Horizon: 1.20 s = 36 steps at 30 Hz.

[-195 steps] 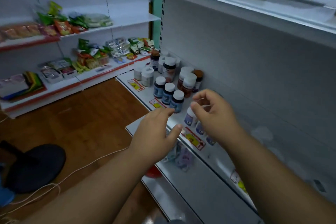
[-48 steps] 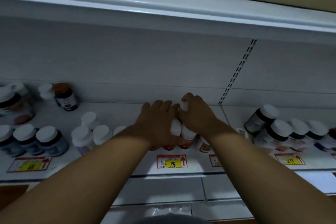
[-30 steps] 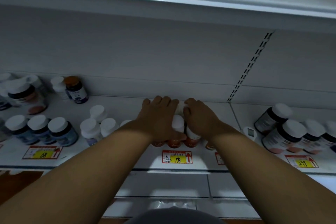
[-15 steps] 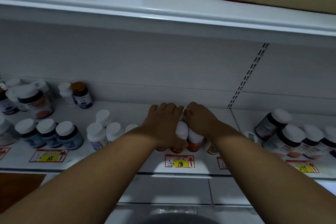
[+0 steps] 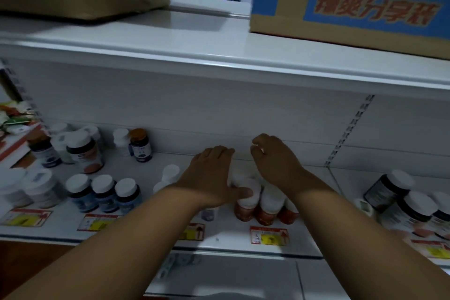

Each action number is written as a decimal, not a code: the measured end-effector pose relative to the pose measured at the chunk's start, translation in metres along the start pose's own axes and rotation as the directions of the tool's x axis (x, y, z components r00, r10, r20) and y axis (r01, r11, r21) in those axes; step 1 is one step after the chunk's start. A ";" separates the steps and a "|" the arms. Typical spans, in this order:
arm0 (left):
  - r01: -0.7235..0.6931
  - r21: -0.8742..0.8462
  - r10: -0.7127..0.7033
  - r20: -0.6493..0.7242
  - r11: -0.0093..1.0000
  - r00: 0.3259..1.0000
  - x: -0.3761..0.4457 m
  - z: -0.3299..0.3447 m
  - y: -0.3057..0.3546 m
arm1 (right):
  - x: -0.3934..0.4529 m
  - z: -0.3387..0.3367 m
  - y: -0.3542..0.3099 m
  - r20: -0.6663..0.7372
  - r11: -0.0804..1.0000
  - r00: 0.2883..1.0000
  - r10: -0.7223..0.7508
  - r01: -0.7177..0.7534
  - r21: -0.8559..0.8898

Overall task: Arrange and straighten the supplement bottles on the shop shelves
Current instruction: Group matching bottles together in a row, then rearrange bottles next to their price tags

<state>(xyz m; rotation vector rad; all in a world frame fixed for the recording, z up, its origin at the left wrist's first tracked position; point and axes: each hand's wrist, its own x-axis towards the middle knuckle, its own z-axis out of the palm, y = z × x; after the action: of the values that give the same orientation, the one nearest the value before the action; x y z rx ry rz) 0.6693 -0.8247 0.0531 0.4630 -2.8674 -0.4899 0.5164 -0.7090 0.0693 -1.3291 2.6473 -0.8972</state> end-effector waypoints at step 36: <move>0.072 -0.160 -0.113 -0.267 0.985 0.957 -0.124 -0.100 -0.218 | 0.040 0.137 -0.228 -0.117 0.968 0.993 -0.025 0.053 0.244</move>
<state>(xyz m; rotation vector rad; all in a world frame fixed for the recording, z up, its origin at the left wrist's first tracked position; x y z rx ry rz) 0.8683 -1.0072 0.0525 0.5908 -2.5312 -0.5991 0.6952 -0.9094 0.0816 -1.3091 2.4900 -1.2949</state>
